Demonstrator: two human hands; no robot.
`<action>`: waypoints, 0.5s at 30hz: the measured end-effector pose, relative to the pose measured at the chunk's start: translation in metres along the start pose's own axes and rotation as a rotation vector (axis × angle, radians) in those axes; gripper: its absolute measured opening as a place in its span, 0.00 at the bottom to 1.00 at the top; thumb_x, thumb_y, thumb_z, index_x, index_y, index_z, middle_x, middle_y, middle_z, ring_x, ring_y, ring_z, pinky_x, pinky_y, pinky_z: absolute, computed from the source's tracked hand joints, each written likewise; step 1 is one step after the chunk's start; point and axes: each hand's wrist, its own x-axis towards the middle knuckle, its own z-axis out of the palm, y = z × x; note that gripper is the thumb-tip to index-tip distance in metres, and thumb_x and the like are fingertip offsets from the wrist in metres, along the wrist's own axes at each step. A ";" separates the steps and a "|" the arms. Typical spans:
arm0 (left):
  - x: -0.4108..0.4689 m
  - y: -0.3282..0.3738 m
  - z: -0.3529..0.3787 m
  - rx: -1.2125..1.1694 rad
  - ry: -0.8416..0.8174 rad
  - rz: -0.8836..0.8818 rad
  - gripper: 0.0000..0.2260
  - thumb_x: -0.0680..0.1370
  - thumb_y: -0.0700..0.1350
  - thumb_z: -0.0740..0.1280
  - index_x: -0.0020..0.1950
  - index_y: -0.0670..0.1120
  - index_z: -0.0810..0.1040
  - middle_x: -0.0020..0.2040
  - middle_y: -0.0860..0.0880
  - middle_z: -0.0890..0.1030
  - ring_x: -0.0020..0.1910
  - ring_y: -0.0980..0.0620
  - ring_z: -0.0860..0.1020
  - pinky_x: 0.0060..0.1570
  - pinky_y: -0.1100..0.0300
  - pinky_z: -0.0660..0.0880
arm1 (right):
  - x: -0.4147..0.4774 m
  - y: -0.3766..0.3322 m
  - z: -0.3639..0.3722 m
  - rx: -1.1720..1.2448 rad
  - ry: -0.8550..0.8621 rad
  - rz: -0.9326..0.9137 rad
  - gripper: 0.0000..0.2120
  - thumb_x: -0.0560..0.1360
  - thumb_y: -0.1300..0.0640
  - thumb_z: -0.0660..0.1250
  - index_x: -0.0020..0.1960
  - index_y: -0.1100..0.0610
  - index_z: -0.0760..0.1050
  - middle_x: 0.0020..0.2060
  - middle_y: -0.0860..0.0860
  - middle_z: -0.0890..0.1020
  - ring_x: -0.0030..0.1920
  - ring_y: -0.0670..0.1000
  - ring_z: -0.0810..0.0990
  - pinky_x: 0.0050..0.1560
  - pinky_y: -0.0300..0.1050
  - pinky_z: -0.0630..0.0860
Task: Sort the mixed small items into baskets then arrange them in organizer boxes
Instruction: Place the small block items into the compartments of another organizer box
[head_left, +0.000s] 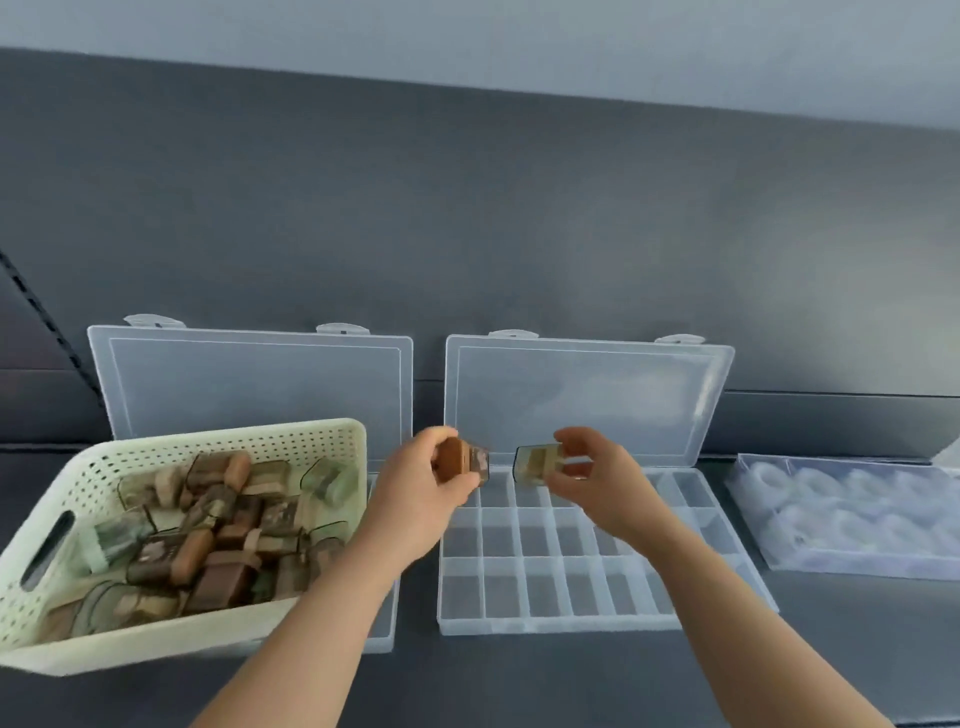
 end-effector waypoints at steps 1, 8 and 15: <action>0.002 -0.001 0.010 0.088 0.035 -0.012 0.21 0.73 0.48 0.72 0.64 0.53 0.71 0.57 0.53 0.78 0.53 0.51 0.79 0.55 0.52 0.77 | 0.005 0.005 -0.002 0.013 -0.008 -0.004 0.18 0.73 0.59 0.70 0.61 0.52 0.72 0.51 0.47 0.79 0.46 0.45 0.81 0.29 0.32 0.73; 0.016 -0.013 0.046 0.344 0.148 -0.108 0.19 0.71 0.52 0.74 0.57 0.50 0.72 0.51 0.52 0.78 0.47 0.52 0.76 0.43 0.60 0.72 | 0.027 0.024 -0.007 -0.016 -0.113 -0.080 0.15 0.72 0.57 0.71 0.57 0.53 0.73 0.50 0.47 0.80 0.44 0.43 0.82 0.30 0.33 0.75; 0.025 -0.025 0.051 0.321 0.084 -0.178 0.20 0.69 0.50 0.76 0.58 0.48 0.78 0.52 0.48 0.75 0.48 0.51 0.76 0.44 0.62 0.70 | 0.040 0.027 0.006 -0.144 -0.170 -0.179 0.16 0.72 0.57 0.70 0.60 0.54 0.75 0.48 0.46 0.80 0.39 0.42 0.79 0.37 0.31 0.76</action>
